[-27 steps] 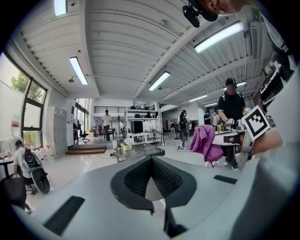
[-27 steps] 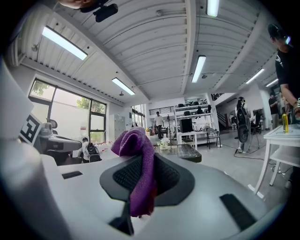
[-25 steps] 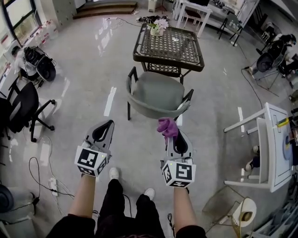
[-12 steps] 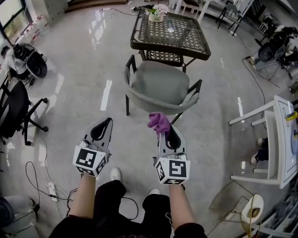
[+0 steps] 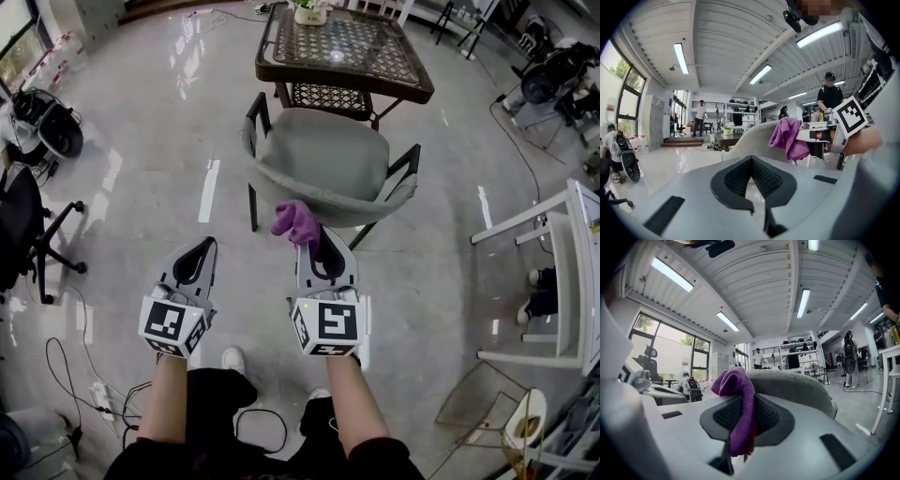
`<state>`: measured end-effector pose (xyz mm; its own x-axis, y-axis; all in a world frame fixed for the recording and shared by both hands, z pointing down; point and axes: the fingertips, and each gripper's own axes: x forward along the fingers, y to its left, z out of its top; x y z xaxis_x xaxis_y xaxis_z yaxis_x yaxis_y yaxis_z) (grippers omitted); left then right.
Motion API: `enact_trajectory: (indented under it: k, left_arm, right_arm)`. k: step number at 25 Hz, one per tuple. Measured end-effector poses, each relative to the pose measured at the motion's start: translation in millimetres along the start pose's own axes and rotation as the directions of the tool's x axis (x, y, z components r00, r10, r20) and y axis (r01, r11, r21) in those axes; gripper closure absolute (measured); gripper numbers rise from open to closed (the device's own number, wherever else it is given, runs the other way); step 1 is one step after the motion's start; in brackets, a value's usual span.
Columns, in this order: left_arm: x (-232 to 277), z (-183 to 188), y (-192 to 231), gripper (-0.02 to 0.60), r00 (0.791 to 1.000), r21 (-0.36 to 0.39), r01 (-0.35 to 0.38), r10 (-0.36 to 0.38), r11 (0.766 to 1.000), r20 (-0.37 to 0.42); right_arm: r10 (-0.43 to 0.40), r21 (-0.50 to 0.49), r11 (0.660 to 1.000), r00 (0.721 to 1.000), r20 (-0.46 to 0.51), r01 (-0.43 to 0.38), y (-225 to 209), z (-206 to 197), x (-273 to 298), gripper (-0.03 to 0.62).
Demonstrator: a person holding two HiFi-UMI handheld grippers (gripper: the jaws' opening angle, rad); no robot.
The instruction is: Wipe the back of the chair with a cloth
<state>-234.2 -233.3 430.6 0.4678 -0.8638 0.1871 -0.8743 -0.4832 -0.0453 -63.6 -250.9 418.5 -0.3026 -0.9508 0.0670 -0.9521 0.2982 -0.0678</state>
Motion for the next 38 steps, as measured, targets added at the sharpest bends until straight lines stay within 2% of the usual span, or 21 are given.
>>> enact_trajectory:
  k: [9, 16, 22, 27, 30, 34, 38]
  left_arm:
    - [25.3, -28.1, -13.3, 0.572, 1.000, 0.011, 0.025, -0.025, 1.000, -0.009]
    - [51.6, -32.5, -45.8, 0.572, 0.997, 0.035, 0.076, -0.076, 0.996, -0.008]
    - [69.8, -31.4, -69.9, 0.572, 0.994, 0.074, 0.106, -0.107, 0.992, 0.011]
    - [71.0, -31.9, -64.7, 0.572, 0.994, 0.125, 0.090, -0.097, 0.988, 0.054]
    - [66.7, -38.0, -55.8, 0.572, 0.994, 0.143, 0.070, -0.081, 0.987, 0.077]
    - [56.8, -42.6, -37.0, 0.572, 0.993, 0.182, 0.019, -0.041, 0.983, 0.114]
    - [43.2, -55.1, -20.0, 0.572, 0.990, 0.164, -0.040, 0.017, 0.986, 0.142]
  right_arm:
    - [-0.069, 0.017, 0.998, 0.996, 0.054, 0.068, -32.6, -6.9, 4.6, 0.517]
    - [-0.139, -0.027, 0.990, 0.988, 0.071, 0.142, -88.7, -10.4, -15.0, 0.517]
    - [-0.215, 0.008, 0.977, 0.974, 0.066, 0.215, -150.0, -18.1, -25.0, 0.517]
    - [-0.251, 0.032, 0.968, 0.964, 0.093, 0.249, -177.7, -25.4, -27.4, 0.517]
    - [-0.243, 0.030, 0.970, 0.960, 0.140, 0.241, -170.7, -22.5, -35.7, 0.517]
    - [-0.160, 0.020, 0.987, 0.961, 0.224, 0.160, -130.1, -25.5, -61.5, 0.517]
    - [-0.069, -0.016, 0.997, 0.974, 0.215, 0.075, -87.6, -55.3, -56.0, 0.517]
